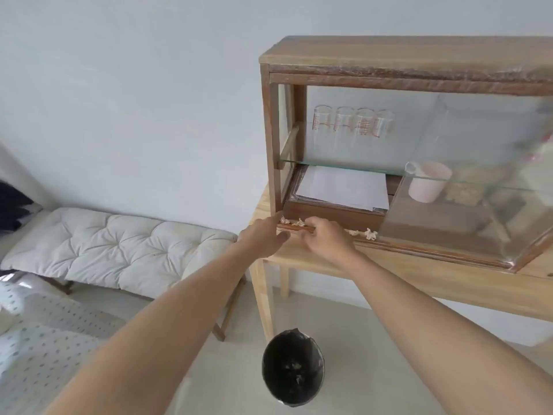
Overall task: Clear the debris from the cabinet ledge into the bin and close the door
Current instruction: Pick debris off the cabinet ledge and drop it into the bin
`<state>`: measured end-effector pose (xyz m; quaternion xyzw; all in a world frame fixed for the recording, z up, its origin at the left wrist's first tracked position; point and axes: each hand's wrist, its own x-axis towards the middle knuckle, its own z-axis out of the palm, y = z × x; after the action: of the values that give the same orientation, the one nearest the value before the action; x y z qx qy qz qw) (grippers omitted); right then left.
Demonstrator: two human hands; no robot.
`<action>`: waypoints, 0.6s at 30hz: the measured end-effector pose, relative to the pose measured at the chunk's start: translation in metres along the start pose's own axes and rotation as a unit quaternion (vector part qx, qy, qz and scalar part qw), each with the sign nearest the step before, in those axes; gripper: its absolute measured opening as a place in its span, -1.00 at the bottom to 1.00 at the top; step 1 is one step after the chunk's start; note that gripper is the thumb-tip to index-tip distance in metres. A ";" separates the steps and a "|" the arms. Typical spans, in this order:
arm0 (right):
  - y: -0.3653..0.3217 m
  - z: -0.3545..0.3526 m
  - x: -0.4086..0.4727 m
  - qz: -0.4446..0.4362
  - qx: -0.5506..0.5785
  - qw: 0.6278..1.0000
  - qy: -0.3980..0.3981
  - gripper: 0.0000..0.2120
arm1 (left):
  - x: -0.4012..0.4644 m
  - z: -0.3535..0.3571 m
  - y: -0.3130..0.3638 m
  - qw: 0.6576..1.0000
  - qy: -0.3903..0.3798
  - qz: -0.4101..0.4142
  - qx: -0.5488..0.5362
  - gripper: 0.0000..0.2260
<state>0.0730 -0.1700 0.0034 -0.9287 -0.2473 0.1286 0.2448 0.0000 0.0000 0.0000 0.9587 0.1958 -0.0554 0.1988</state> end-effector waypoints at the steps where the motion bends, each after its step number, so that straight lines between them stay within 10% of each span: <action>1: 0.001 0.003 0.007 0.002 -0.001 1.000 0.004 -0.55 | 0.006 0.003 0.000 1.000 0.004 -0.001 0.002 -0.45; 18: 0.009 0.028 0.032 0.017 0.088 0.989 0.120 -0.81 | 0.029 0.027 -0.012 0.986 0.142 -0.017 -0.089 -0.79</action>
<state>0.0933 -0.1496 -0.0292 -0.9162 -0.1879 0.0418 0.3514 0.0208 0.0099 -0.0346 0.9318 0.2424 0.0955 0.2526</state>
